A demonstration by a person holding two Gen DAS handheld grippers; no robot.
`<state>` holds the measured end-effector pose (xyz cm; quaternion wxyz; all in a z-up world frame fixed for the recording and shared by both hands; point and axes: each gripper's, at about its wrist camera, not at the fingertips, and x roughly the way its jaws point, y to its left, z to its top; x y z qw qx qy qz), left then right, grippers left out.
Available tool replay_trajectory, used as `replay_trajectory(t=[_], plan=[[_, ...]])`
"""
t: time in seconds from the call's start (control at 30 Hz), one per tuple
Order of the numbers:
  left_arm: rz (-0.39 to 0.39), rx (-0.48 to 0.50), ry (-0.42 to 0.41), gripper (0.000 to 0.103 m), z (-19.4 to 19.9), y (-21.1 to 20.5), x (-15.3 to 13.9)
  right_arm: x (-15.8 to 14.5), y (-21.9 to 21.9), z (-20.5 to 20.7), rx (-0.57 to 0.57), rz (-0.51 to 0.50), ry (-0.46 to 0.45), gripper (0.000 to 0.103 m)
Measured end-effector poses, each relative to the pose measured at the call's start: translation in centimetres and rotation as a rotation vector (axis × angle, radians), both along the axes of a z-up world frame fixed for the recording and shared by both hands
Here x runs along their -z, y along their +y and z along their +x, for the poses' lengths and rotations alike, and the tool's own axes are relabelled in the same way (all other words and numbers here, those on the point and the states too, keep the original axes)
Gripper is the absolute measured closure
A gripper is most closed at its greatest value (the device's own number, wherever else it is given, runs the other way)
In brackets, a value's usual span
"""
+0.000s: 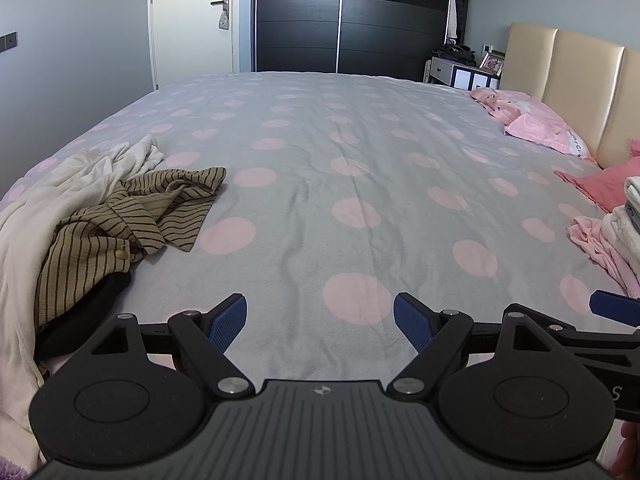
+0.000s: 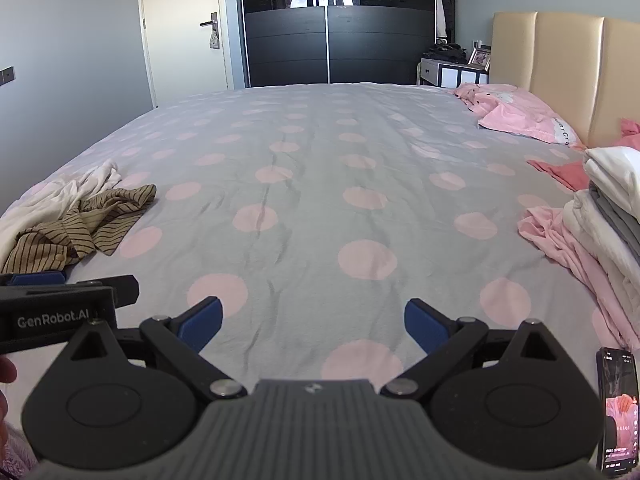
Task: Fold clothes
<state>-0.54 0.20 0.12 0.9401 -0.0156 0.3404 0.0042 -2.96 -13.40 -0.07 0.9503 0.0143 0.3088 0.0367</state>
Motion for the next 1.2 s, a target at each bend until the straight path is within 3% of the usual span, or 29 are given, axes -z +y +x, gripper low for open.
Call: replay_trajectory(t=[0.4,0.53,0.73,0.97,1.2], plan=[[-0.001,-0.022,0.012,0.022,-0.3,1.2,-0.1,-0.1,0.1,-0.3,0.000,-0.022,-0.010,0.005],[-0.010,-0.028,0.034,0.023,0.4,3.7,0.1,-0.1,-0.5,-0.2,0.007,-0.040,-0.014,0.005],[0.053,-0.110,0.061,0.043,1.3,9.5,-0.3,0.1,-1.0,0.6,0.023,-0.027,0.004,0.005],[0.082,-0.257,0.074,0.055,2.8,18.7,-1.1,-0.1,0.0,2.5,-0.010,-0.040,0.007,0.005],[-0.010,-0.427,0.074,0.061,5.7,28.5,-0.6,0.2,1.1,4.1,-0.041,-0.078,0.016,0.005]])
